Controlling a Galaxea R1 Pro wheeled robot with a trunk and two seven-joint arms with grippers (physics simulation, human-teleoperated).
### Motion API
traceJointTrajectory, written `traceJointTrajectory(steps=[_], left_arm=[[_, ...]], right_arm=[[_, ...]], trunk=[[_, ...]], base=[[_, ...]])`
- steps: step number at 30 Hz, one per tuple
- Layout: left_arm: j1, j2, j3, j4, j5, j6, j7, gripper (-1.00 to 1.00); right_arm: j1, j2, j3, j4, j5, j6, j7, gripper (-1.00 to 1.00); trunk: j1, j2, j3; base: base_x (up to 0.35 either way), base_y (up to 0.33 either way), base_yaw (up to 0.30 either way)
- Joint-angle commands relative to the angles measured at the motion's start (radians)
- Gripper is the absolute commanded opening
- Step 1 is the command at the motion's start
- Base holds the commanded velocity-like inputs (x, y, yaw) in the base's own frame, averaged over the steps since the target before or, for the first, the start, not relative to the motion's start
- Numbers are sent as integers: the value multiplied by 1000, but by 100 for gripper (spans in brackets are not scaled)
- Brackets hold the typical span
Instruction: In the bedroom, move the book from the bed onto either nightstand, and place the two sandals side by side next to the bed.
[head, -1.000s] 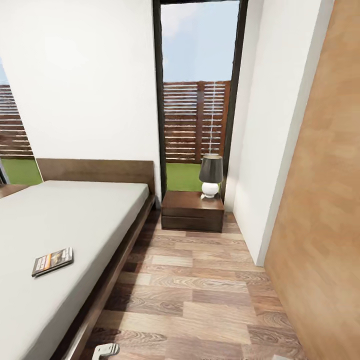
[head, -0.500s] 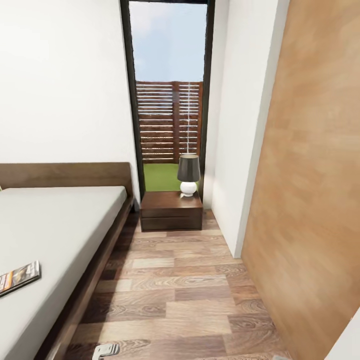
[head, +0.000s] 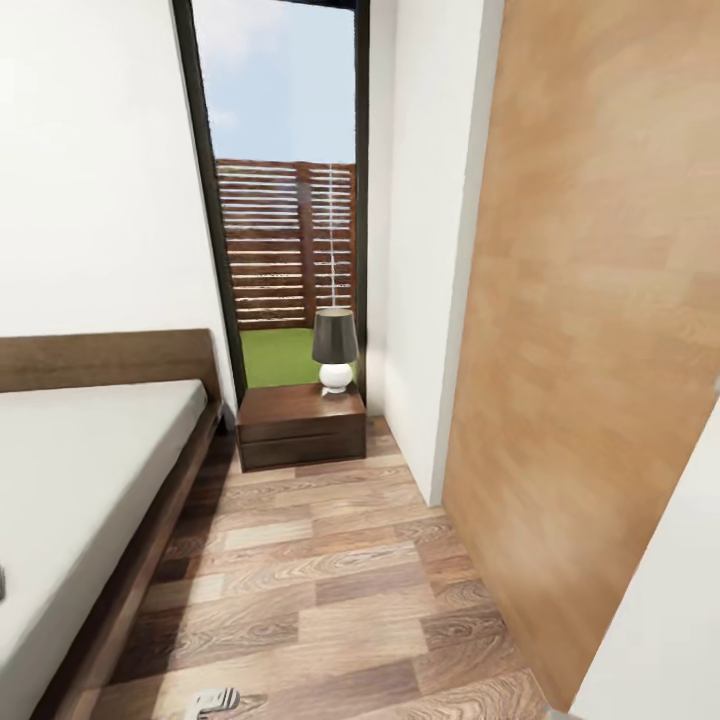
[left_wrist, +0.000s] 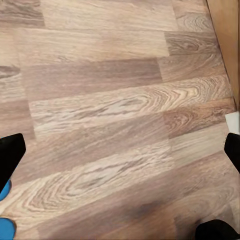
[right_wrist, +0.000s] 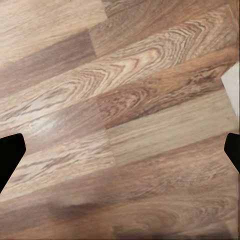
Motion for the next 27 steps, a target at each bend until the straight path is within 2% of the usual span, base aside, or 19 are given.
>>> traceJointTrajectory(steps=[1,8,27], left_arm=[[0,0,8,-1,-8,1,-5,100],[0,0,9,-1,-8,1,-5,100],[0,0,10,-1,-8,1,-5,100]], right_arm=[[-1,0,-5,0,-4,2,5,100],[-1,0,-5,0,-2,2,5,100],[-1,0,-5,0,-3,2,6,100]], trunk=[[0,-1,-1],[0,-1,-1],[0,-1,-1]], base=[[0,0,-281],[0,0,-220],[0,0,-9]])
